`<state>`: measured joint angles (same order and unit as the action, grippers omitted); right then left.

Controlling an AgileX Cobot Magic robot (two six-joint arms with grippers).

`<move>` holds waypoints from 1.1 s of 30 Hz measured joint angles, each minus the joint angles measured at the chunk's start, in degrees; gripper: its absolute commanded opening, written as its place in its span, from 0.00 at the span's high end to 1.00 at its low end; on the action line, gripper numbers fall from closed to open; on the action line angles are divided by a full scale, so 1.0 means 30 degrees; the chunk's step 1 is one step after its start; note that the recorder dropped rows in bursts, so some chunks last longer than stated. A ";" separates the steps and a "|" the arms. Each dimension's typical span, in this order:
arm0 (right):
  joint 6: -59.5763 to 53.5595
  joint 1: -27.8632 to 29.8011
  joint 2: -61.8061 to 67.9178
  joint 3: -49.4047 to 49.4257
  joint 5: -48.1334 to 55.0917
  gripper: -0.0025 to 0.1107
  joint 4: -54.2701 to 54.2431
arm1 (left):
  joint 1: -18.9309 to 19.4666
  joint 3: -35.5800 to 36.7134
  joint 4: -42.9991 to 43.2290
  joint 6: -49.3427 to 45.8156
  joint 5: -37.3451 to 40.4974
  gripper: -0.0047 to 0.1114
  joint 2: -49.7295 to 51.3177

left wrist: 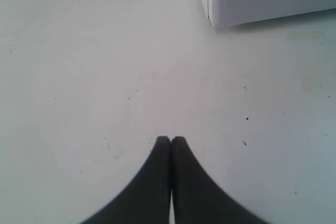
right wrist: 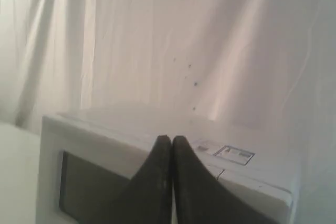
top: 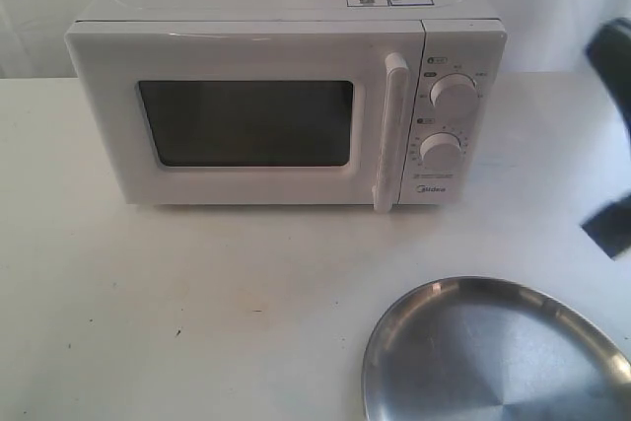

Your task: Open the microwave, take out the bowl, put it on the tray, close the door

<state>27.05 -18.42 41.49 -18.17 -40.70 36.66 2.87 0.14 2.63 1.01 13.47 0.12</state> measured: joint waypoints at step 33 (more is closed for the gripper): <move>0.0372 0.6052 2.2613 -1.0590 -0.9393 0.98 1.5399 | 0.0000 0.0000 0.0000 0.0000 0.0000 0.96 0.0000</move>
<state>28.17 -0.26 109.33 -49.94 -68.87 82.86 2.87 0.14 2.63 1.01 13.47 0.12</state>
